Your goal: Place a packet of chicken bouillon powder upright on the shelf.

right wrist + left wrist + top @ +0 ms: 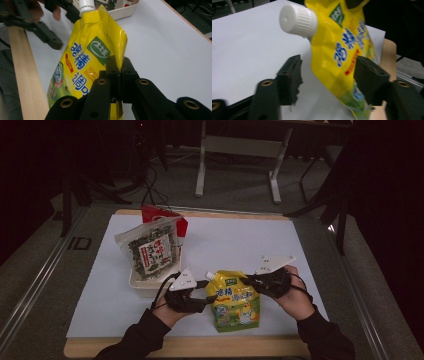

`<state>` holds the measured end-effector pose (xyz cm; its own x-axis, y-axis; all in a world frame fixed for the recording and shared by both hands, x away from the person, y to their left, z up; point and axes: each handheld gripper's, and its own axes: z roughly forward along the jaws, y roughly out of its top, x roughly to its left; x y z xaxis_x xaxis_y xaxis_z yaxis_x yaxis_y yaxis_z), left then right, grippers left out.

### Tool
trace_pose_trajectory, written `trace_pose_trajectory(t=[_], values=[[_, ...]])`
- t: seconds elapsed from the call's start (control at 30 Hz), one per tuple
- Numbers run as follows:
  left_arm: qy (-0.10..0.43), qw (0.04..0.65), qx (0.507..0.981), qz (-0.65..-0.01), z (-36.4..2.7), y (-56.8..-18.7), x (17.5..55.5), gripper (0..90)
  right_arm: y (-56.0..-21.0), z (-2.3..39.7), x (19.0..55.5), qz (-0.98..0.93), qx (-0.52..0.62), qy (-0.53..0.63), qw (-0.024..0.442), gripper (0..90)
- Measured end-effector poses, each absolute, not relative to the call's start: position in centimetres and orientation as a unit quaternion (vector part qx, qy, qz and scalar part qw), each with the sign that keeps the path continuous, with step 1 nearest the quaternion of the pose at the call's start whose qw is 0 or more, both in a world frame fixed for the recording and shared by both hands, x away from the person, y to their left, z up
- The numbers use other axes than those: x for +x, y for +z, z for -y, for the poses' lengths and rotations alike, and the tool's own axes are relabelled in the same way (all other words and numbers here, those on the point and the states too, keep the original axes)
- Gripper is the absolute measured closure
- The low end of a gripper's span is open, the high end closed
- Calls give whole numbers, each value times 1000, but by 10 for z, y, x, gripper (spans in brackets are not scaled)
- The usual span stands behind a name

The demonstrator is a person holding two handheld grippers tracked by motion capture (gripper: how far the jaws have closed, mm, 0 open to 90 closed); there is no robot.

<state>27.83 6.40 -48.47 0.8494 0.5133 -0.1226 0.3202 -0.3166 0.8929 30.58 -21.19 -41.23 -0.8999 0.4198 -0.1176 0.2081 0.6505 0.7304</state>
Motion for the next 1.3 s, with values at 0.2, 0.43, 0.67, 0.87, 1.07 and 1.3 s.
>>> trace_pose_trajectory(t=[0.2, 0.43, 0.67, 0.87, 1.07, 1.3], values=[[86, 538, 802, -246, -58, -479, 281, 632, -407, 210, 301, -897, 166, 386, 137, 874], [81, 542, 803, -235, -63, -464, 276, 818, -397, 212, 295, -891, 158, 405, 128, 874], [99, 524, 819, -213, -64, -451, 270, 888, -393, 210, 292, -888, 148, 413, 139, 870], [114, 511, 829, -194, -68, -442, 270, 892, -395, 213, 293, -879, 150, 433, 131, 833], [101, 505, 837, -186, -68, -450, 275, 897, -407, 214, 295, -882, 154, 427, 125, 827], [93, 508, 840, -167, -66, -450, 276, 900, -406, 224, 298, -869, 173, 443, 135, 582]])
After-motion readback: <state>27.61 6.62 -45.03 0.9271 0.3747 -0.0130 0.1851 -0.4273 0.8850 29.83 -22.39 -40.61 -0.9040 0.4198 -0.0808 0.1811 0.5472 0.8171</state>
